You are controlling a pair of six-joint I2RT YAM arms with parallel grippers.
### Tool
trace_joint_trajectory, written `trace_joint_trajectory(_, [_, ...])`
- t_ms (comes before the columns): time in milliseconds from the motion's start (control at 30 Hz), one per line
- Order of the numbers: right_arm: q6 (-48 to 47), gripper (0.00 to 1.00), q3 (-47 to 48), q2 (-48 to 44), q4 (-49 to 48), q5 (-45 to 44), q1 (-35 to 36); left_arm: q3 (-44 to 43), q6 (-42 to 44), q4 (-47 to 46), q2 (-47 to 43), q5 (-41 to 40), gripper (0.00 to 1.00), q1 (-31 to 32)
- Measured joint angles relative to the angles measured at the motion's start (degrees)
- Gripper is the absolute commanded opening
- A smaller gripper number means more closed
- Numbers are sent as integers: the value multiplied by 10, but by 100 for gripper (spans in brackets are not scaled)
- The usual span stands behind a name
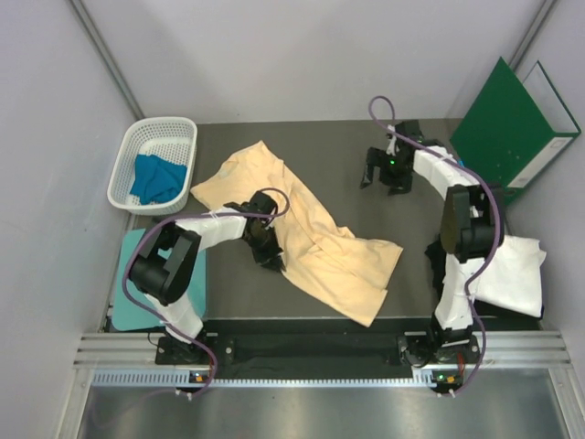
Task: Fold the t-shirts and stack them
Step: Rotate the tshirt 90 degrees
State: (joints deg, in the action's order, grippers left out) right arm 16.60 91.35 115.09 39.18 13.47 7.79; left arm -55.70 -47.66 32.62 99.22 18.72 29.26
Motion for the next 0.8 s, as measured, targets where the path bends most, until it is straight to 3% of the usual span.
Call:
trace_joint_trajectory(33, [0, 100, 12, 10, -6, 9, 15, -1, 12, 21, -5, -10, 75, 0])
trace_joint_trajectory(67, [0, 100, 24, 19, -14, 21, 31, -4, 20, 47, -12, -12, 91, 0])
trace_joint_trajectory(133, [7, 100, 37, 32, -46, 54, 63, -19, 41, 104, -34, -48, 97, 0])
trace_joint_trajectory(267, [39, 100, 86, 78, -96, 125, 98, -75, 70, 174, -75, -109, 98, -1])
trace_joint_trajectory(433, [104, 100, 177, 173, -177, 199, 117, -131, 78, 195, -114, -147, 98, -8])
trace_joint_trajectory(600, [137, 100, 257, 237, -186, 222, 133, -129, 73, 216, -120, -164, 98, -15])
trace_joint_trajectory(800, [138, 100, 268, 243, -182, 228, 183, -111, 68, 223, -131, -168, 98, -30])
